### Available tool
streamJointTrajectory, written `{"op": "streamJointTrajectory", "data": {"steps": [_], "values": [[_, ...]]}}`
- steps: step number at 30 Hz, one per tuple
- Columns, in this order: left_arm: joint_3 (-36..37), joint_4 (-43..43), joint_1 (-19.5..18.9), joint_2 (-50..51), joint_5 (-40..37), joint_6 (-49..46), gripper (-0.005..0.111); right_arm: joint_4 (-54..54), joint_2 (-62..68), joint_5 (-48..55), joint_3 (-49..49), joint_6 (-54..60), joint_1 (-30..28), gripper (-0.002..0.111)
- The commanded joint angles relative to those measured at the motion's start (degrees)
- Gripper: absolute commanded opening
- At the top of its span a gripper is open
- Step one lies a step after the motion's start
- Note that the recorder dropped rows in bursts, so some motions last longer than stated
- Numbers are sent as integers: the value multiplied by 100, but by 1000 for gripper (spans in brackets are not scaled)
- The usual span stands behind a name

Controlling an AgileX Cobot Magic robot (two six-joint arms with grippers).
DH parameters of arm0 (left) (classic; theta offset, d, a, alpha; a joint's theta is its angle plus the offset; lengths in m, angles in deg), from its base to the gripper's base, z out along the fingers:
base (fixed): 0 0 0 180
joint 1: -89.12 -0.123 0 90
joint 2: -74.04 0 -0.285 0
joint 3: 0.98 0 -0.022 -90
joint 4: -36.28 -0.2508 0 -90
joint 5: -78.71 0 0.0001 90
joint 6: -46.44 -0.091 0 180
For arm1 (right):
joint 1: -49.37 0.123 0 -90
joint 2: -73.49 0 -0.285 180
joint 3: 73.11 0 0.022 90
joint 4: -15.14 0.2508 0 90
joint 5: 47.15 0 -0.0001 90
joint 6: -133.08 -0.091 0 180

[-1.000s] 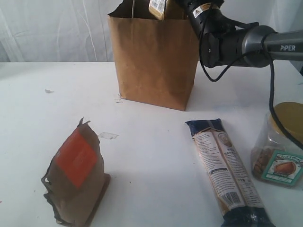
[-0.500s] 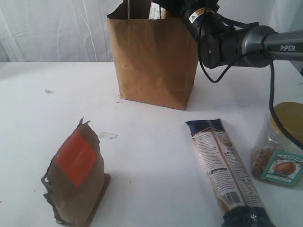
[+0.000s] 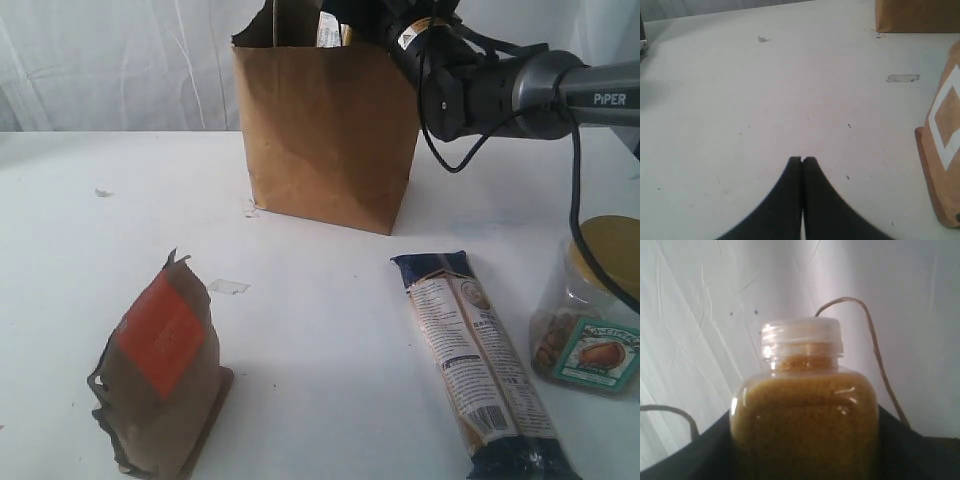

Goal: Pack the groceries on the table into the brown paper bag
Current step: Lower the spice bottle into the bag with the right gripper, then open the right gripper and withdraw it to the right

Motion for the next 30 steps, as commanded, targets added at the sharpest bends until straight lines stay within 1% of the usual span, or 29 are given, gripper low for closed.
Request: {"op": "streamJointTrajectory", "data": {"steps": [1,6,8,13,15,24,30], "values": [[26,1,34,-25,6,0,0,1,-154,-317,78,23,-3,51],[26,1,34,-25,6,0,0,11,-154,-317,78,-181,-3,51],[26,1,34,-25,6,0,0,11,-154,-317,78,-181,-3,53],[26,1,34,-25,6,0,0,11,-154,-307,78,-181,-3,74],[26,1,34,-25,6,0,0,11,-154,-246,78,-181,-3,78],[26,1,34,-25,6,0,0,-2,-154,734,78,-181,-3,79],[26,1,34,-25,6,0,0,8,-154,785,78,-181,-3,79]]}}
